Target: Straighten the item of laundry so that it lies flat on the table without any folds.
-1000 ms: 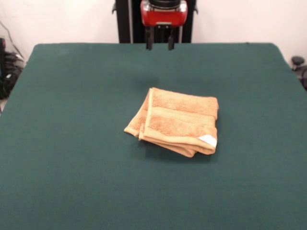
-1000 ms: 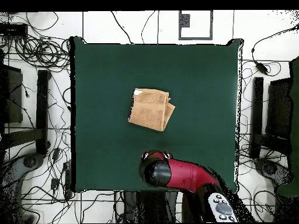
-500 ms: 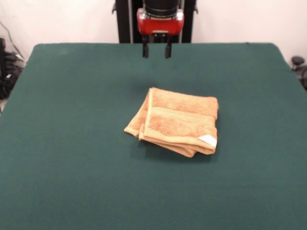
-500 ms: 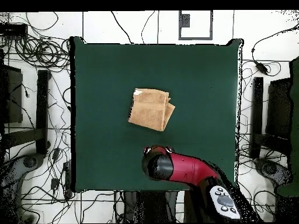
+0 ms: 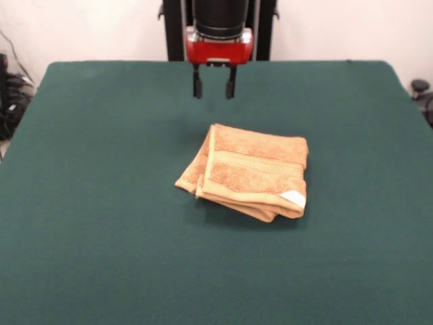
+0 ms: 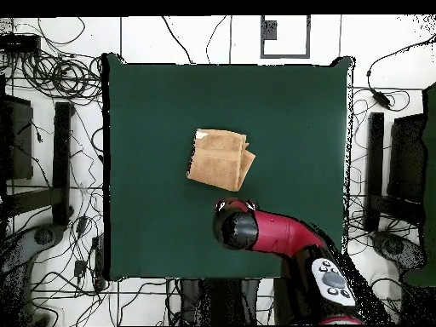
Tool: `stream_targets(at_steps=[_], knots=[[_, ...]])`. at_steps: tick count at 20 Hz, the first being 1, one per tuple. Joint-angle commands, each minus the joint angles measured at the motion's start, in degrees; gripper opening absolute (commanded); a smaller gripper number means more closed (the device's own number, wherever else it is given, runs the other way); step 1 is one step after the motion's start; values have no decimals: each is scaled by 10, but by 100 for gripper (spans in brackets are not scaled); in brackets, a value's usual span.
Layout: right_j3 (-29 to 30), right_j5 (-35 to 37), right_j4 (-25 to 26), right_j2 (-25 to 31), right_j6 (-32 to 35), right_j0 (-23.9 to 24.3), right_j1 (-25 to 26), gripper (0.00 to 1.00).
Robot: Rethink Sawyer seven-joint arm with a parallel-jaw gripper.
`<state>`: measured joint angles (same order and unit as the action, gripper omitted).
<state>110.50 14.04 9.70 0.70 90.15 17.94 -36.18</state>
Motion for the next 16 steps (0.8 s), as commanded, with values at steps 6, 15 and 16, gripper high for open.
stream_targets(at_steps=[6, 15, 16], knots=[[-63, 19, 16, 94, 15, 23, 27, 100], [-67, 16, 20, 105, 21, 31, 41, 100], [-69, 13, 19, 106, 21, 31, 43, 100]])
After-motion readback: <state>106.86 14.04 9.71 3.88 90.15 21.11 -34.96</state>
